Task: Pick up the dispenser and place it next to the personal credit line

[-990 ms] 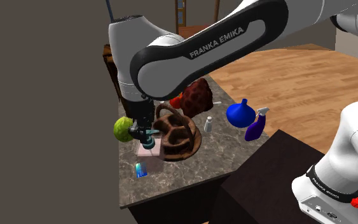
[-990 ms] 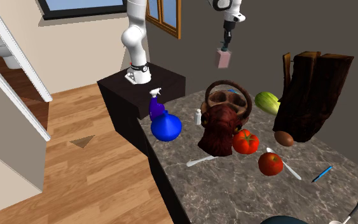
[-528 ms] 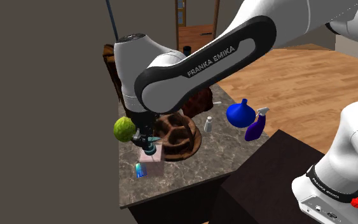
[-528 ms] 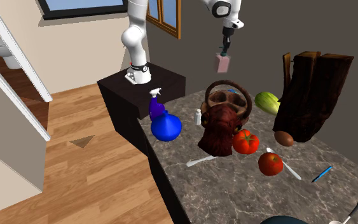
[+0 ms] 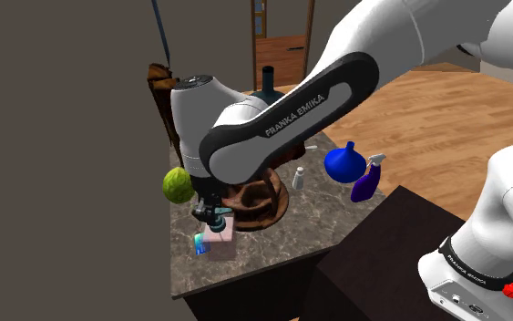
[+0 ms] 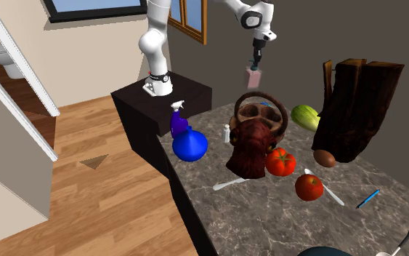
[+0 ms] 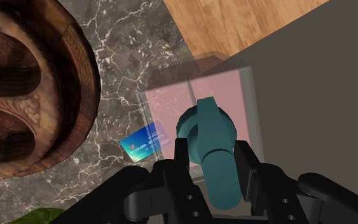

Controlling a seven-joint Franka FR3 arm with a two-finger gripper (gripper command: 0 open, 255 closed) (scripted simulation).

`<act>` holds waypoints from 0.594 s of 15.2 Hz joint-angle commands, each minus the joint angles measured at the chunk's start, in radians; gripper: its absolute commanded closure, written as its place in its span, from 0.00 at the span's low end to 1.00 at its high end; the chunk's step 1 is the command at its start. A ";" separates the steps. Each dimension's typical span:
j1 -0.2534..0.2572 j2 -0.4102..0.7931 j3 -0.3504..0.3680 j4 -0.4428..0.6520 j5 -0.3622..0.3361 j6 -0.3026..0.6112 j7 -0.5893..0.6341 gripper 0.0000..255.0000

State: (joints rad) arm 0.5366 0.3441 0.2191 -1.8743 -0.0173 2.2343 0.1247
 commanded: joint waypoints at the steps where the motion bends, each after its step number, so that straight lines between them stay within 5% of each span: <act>1: 0.001 0.017 -0.002 -0.005 -0.004 0.023 0.000 1.00; 9: 0.007 0.080 -0.010 -0.031 -0.019 0.110 0.005 1.00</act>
State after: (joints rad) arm 0.5425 0.4153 0.2104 -1.9027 -0.0337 2.3327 0.1293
